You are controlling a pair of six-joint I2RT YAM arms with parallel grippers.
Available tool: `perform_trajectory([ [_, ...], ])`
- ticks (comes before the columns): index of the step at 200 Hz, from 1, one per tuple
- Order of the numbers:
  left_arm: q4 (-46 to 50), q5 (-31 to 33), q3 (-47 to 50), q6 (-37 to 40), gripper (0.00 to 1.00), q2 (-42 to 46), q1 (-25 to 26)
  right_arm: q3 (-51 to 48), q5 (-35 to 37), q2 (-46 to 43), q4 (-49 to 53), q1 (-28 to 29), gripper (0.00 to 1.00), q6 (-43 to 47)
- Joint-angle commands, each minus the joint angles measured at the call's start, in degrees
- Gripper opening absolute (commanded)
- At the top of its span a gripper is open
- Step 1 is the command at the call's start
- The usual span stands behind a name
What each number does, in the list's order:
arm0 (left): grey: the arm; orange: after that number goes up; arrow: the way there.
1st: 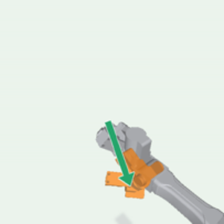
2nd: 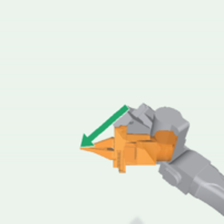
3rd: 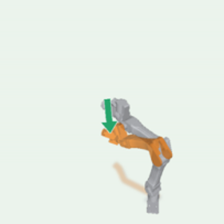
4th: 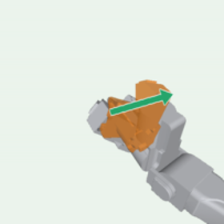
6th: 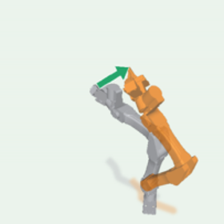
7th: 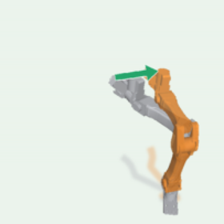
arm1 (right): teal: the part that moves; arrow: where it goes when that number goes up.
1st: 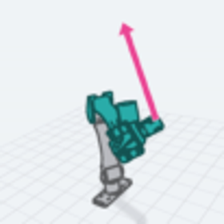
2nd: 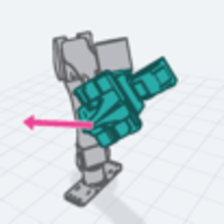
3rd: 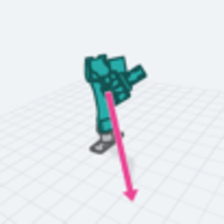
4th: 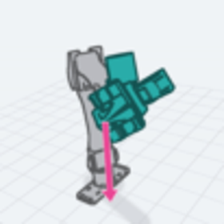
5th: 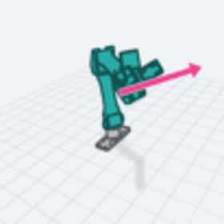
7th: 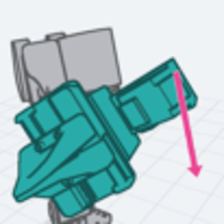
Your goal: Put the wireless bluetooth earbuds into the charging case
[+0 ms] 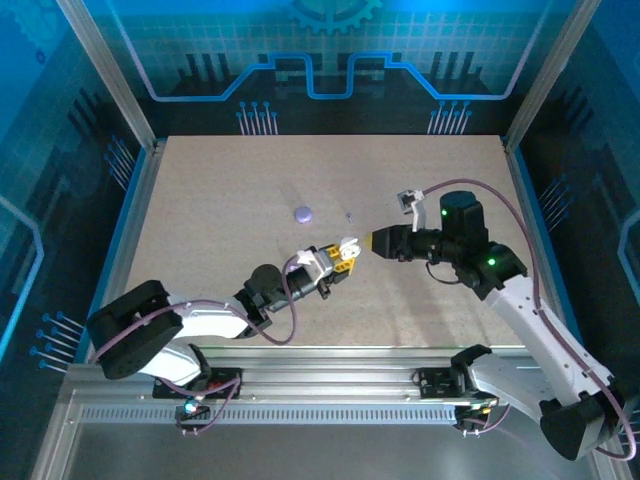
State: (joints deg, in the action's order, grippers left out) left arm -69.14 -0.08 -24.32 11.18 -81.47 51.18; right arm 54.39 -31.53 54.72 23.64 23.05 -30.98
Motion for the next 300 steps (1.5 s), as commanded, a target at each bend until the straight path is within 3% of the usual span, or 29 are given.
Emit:
perform_trajectory([
  [1, 4.9, -3.7, 0.2, -4.8, 0.23, 4.7, -0.4, -1.5, -1.7, -2.7, -2.8, -1.4, 0.43, 12.9],
  [58, 12.0, -10.8, -1.1, -6.5, 0.24, 9.4, -0.4, -1.7, -16.1, -5.8, 2.1, -2.7, 0.51, 43.8],
  [100, 13.6, -12.9, -1.6, -5.7, 0.24, 10.0, -0.4, 2.8, -19.6, -1.8, 12.5, -3.8, 0.56, 61.9],
  [119, 14.5, -13.5, -1.9, -5.0, 0.24, 10.3, -0.4, 4.2, -19.7, 1.1, 13.6, -4.3, 0.69, 64.4],
  [205, 14.2, -13.5, -2.1, -4.3, 0.24, 10.1, -0.5, 8.4, -21.9, 12.9, 22.6, -2.7, 0.67, 78.8],
  [300, 13.4, -13.8, -1.8, -3.7, 0.24, 10.0, -0.4, 9.2, -19.2, 18.0, 22.4, 0.4, 0.67, 80.9],
])
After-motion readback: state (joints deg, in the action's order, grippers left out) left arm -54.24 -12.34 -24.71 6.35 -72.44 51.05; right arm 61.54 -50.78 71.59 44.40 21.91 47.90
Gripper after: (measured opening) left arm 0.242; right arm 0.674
